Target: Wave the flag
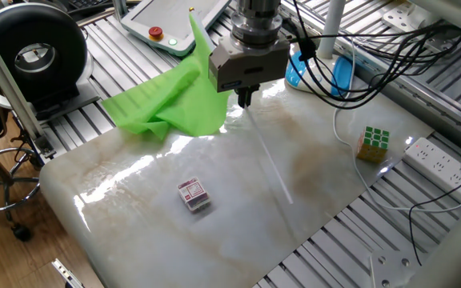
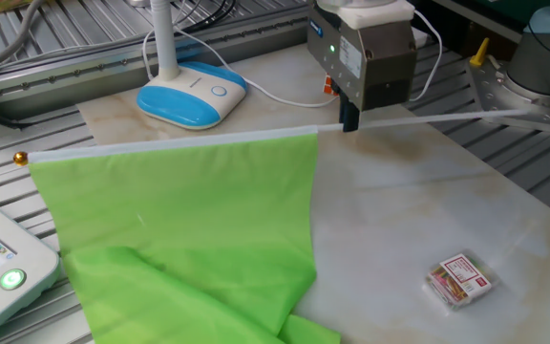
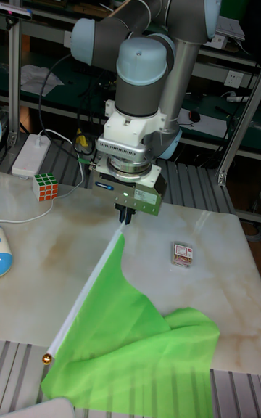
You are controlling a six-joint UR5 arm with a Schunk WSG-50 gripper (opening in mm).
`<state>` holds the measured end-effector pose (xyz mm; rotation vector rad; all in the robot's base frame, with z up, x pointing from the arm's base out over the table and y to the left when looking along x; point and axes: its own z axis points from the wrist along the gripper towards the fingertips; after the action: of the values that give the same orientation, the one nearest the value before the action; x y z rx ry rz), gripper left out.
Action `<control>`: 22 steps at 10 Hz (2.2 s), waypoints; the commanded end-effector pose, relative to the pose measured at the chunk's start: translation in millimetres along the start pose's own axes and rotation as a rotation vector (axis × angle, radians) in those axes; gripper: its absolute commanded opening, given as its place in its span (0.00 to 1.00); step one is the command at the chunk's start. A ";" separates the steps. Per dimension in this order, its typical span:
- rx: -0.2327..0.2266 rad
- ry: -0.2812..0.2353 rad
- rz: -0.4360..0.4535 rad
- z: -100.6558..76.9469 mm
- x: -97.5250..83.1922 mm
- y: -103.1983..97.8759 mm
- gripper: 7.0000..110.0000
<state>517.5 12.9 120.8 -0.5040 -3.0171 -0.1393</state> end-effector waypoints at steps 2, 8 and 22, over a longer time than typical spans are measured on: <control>0.001 0.018 0.003 -17.7 6.5 -6.4 0.00; 0.029 0.036 -0.037 -102.3 35.8 -28.6 0.00; 0.050 0.088 0.001 -222.4 76.9 6.7 0.00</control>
<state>462.8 7.8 335.6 -0.4626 -2.9309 -0.0754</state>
